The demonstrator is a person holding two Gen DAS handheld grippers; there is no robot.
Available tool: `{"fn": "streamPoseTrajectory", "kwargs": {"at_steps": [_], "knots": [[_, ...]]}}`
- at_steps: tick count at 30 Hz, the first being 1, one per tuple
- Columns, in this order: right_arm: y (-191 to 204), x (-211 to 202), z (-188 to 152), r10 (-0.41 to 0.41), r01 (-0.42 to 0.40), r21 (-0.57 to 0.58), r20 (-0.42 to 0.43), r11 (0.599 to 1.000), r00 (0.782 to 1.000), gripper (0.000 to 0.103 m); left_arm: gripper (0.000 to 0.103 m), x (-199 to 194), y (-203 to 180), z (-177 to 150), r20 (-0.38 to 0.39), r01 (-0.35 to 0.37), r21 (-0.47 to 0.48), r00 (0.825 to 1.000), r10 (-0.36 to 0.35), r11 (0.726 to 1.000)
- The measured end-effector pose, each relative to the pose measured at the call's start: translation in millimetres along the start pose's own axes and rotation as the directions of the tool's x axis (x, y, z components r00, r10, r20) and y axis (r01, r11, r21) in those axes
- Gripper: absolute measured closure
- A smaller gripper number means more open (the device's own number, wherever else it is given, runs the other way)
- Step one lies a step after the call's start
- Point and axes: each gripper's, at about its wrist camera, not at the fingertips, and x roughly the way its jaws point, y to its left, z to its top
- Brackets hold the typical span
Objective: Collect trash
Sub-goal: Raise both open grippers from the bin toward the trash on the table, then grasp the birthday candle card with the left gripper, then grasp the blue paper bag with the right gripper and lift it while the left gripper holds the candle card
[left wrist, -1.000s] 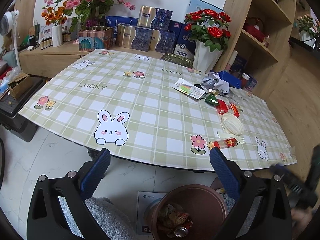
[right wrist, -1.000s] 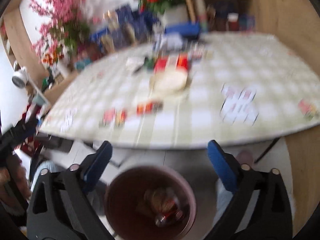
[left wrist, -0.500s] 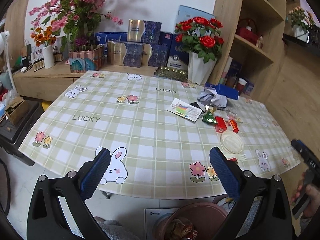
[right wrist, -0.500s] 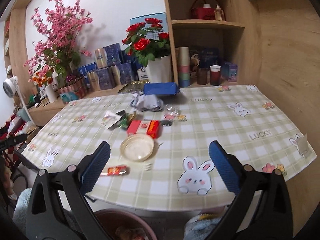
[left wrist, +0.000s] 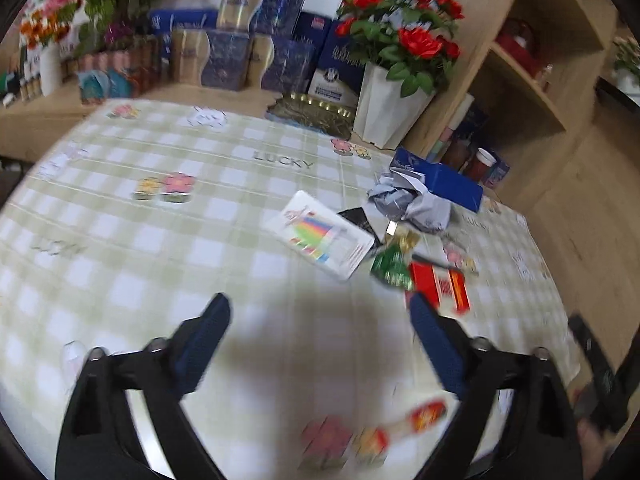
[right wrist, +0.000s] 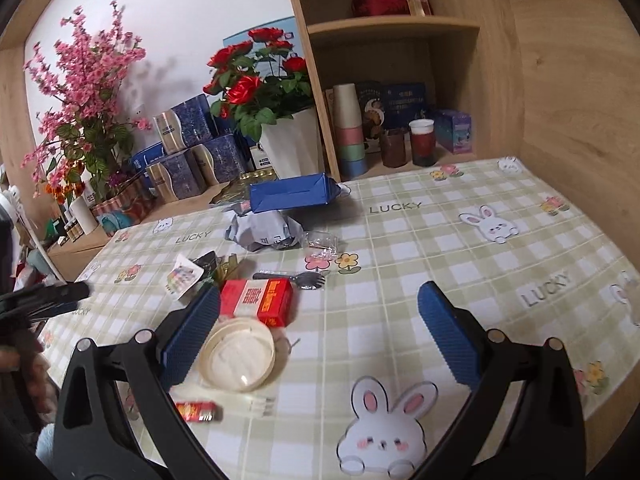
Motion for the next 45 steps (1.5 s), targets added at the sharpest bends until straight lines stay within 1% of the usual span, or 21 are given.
{"fn": "streamPoseTrajectory", "kwargs": {"at_steps": [1, 3, 5, 6, 8, 10, 13, 15, 18, 20, 23, 24, 26, 28, 29, 31, 35, 38, 40, 42, 45], "knots": [[-1.6, 5.7, 0.6, -0.002, 0.002, 0.004, -0.008, 1.000, 1.000, 0.006, 0.026, 20.7, -4.6, 8.3, -0.022, -0.008, -0.025, 1.000, 0.007, 1.000], [-6.1, 18.0, 1.5, 0.001, -0.001, 0.018, -0.028, 1.000, 1.000, 0.006, 0.038, 44.3, -7.5, 18.4, -0.060, -0.023, -0.074, 0.998, 0.019, 0.997], [-8.6, 25.6, 1.7, 0.011, -0.010, 0.019, -0.041, 1.000, 0.999, 0.006, 0.041, 69.4, -11.8, 30.9, -0.074, -0.014, -0.138, 0.997, 0.004, 0.990], [-9.5, 28.7, 1.1, 0.012, -0.011, 0.014, -0.046, 1.000, 0.999, 0.006, 0.043, 75.3, -13.6, 34.1, -0.071, -0.016, -0.146, 0.997, 0.006, 0.989], [-11.5, 33.8, 0.4, 0.011, -0.011, 0.001, -0.049, 1.000, 0.999, 0.006, 0.043, 93.5, -21.9, 42.3, -0.061, -0.043, -0.146, 0.998, 0.034, 0.988], [-15.1, 36.8, 0.1, 0.011, -0.011, 0.007, -0.043, 1.000, 0.999, 0.006, 0.043, 108.0, -26.0, 46.5, -0.069, -0.076, -0.144, 0.995, 0.066, 0.987], [-21.4, 41.7, -0.7, 0.019, -0.017, 0.033, -0.045, 0.999, 0.999, 0.006, 0.043, 128.0, -26.9, 46.4, -0.103, -0.141, -0.143, 0.987, 0.127, 0.980], [-24.8, 46.7, -1.5, 0.022, -0.019, 0.048, -0.053, 0.999, 0.998, 0.006, 0.043, 136.3, -26.7, 44.8, -0.108, -0.179, -0.133, 0.980, 0.166, 0.975], [-27.0, 50.8, -2.9, 0.022, -0.019, 0.055, -0.065, 0.998, 0.998, 0.006, 0.044, 138.0, -30.8, 43.6, -0.100, -0.209, -0.075, 0.974, 0.202, 0.975], [-27.6, 51.7, -3.6, 0.024, -0.020, 0.056, -0.066, 0.998, 0.998, 0.006, 0.046, 135.7, -28.5, 41.9, -0.102, -0.195, -0.061, 0.977, 0.188, 0.979], [-28.2, 51.3, -3.1, 0.028, -0.024, 0.064, -0.059, 0.998, 0.998, 0.006, 0.051, 135.1, -18.6, 34.6, -0.158, -0.156, -0.051, 0.977, 0.146, 0.986], [-28.6, 51.2, -2.7, 0.028, -0.024, 0.069, -0.055, 0.997, 0.998, 0.006, 0.051, 131.9, -14.5, 31.7, -0.160, -0.140, -0.034, 0.978, 0.133, 0.990], [-29.5, 50.8, -2.4, 0.030, -0.026, 0.082, -0.050, 0.996, 0.998, 0.006, 0.052, 129.5, -13.6, 29.0, -0.183, -0.172, 0.037, 0.967, 0.176, 0.984], [-29.3, 51.4, -2.8, 0.036, -0.031, 0.095, -0.050, 0.995, 0.998, 0.006, 0.053, 126.3, -9.5, 27.6, -0.206, -0.156, 0.063, 0.964, 0.165, 0.986], [-28.9, 50.7, -2.9, 0.039, -0.034, 0.097, -0.049, 0.995, 0.998, 0.006, 0.058, 124.8, -7.0, 27.3, -0.218, -0.149, 0.071, 0.963, 0.161, 0.986], [-26.2, 50.7, -3.8, 0.042, -0.037, 0.092, -0.051, 0.995, 0.998, 0.006, 0.059, 119.6, -3.0, 26.4, -0.232, -0.132, 0.083, 0.961, 0.148, 0.988], [-23.1, 49.3, -4.9, 0.045, -0.041, 0.088, -0.055, 0.995, 0.997, 0.006, 0.059, 102.5, -2.1, 25.5, -0.214, -0.080, 0.142, 0.971, 0.109, 0.987], [-23.1, 49.0, -4.8, 0.041, -0.036, 0.091, -0.052, 0.995, 0.998, 0.006, 0.060, 90.1, -10.6, 23.0, -0.195, -0.059, 0.234, 0.975, 0.106, 0.971], [-23.9, 49.3, -5.0, 0.039, -0.033, 0.099, -0.055, 0.994, 0.998, 0.006, 0.060, 83.4, -14.5, 22.0, -0.184, -0.047, 0.264, 0.978, 0.099, 0.963], [-23.6, 50.1, -5.4, 0.041, -0.034, 0.105, -0.065, 0.994, 0.997, 0.006, 0.060, 76.7, -16.4, 21.3, -0.170, -0.038, 0.271, 0.982, 0.087, 0.962], [-21.4, 50.8, -3.5, 0.033, -0.027, 0.083, -0.074, 0.996, 0.997, 0.006, 0.060, 63.9, -16.9, 19.6, -0.138, -0.020, 0.260, 0.989, 0.058, 0.965]]}}
